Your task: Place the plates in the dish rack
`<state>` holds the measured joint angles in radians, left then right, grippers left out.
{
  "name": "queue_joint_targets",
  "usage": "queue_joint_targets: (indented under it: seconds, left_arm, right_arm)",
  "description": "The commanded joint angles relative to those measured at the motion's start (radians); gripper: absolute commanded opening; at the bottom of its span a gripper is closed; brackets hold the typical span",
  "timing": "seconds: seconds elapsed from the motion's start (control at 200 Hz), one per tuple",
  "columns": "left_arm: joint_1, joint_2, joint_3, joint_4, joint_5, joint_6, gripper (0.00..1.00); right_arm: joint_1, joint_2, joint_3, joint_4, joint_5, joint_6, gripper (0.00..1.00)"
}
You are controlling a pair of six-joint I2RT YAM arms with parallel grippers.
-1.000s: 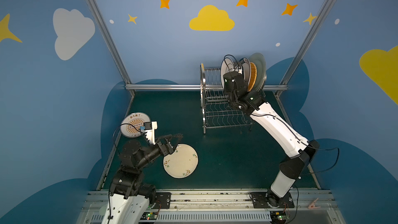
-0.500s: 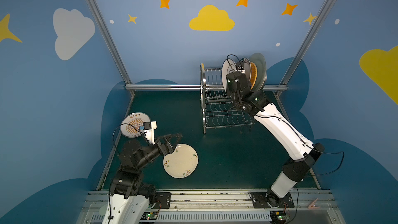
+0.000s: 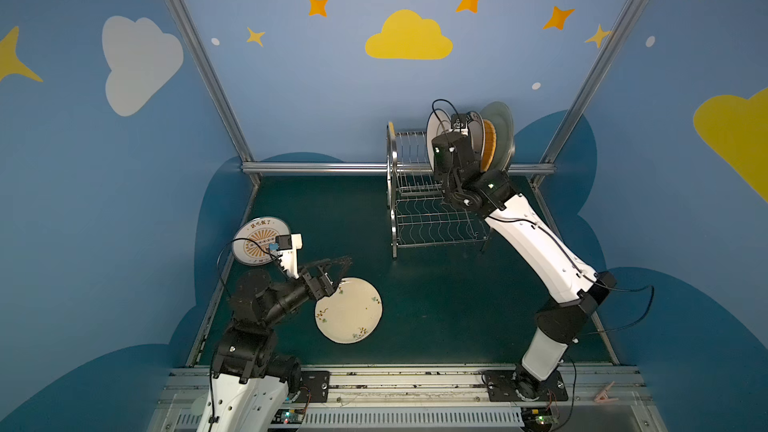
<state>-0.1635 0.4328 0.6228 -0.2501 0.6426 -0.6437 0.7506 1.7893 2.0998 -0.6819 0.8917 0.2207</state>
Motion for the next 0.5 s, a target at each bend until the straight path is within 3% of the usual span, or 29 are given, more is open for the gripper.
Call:
queue_joint_targets:
  seconds: [0.0,0.496]
  left_arm:
    - [0.005,-0.005,-0.011,0.025,0.005,0.004,1.00]
    - [0.009,-0.009,-0.009,0.020,0.000,0.006,1.00]
  right_arm:
    - [0.017,0.035,0.067,0.043,0.016,-0.021,0.00]
    - [0.047,0.052,0.069,-0.035,0.062,0.044,0.00]
